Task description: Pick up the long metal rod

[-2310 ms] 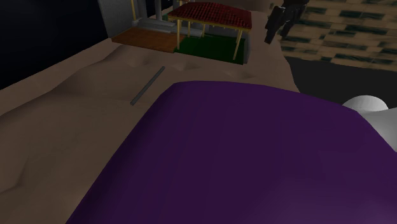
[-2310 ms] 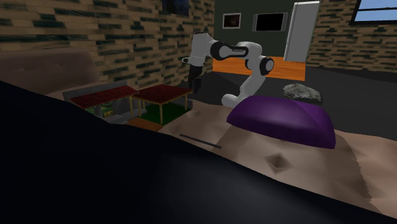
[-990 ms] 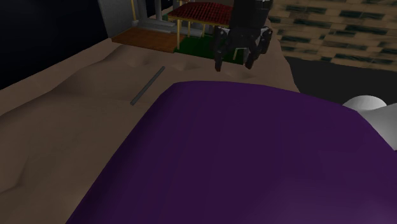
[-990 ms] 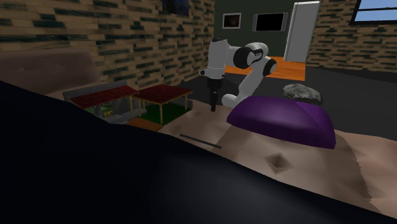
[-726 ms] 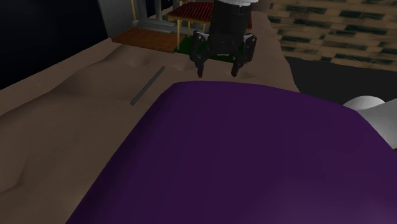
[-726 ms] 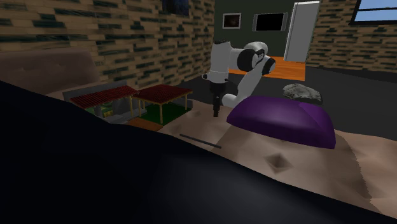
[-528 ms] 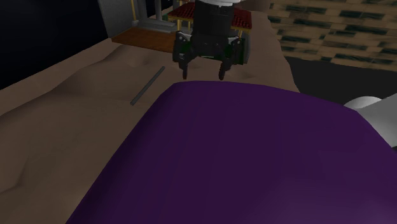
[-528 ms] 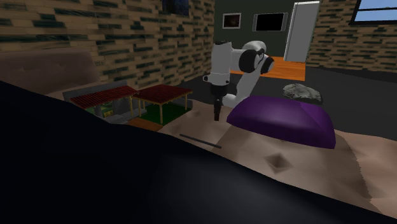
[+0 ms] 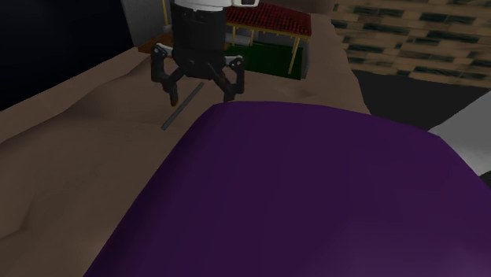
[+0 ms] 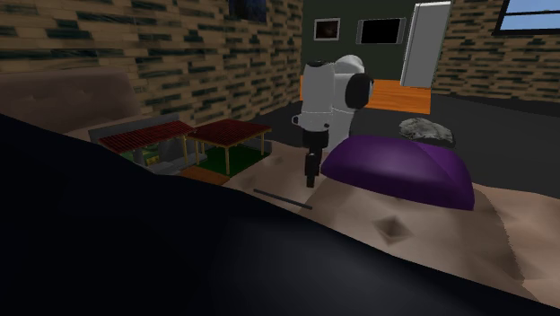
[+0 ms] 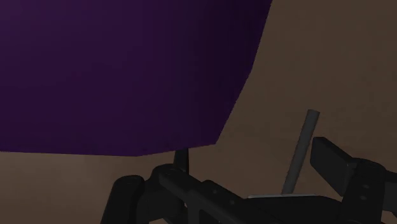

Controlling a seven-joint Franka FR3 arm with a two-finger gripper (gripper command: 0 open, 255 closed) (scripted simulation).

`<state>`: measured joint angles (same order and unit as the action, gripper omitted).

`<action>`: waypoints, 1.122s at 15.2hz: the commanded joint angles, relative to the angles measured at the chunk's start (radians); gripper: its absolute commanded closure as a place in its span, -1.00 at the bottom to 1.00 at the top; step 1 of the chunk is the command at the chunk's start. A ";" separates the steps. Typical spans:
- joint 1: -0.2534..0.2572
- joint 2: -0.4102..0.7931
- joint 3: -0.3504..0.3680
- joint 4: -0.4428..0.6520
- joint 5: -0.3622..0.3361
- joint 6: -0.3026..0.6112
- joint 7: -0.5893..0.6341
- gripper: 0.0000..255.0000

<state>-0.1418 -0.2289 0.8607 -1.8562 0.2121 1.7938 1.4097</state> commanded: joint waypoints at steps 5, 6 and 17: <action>0.036 0.372 0.160 0.256 -0.296 0.003 0.369 -1.00; 0.043 0.367 0.148 0.241 -0.290 0.018 0.365 -1.00; 0.040 0.362 0.142 0.149 -0.286 0.107 0.361 1.00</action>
<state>-0.1021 0.1276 1.0040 -1.7010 -0.0734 1.8771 1.7711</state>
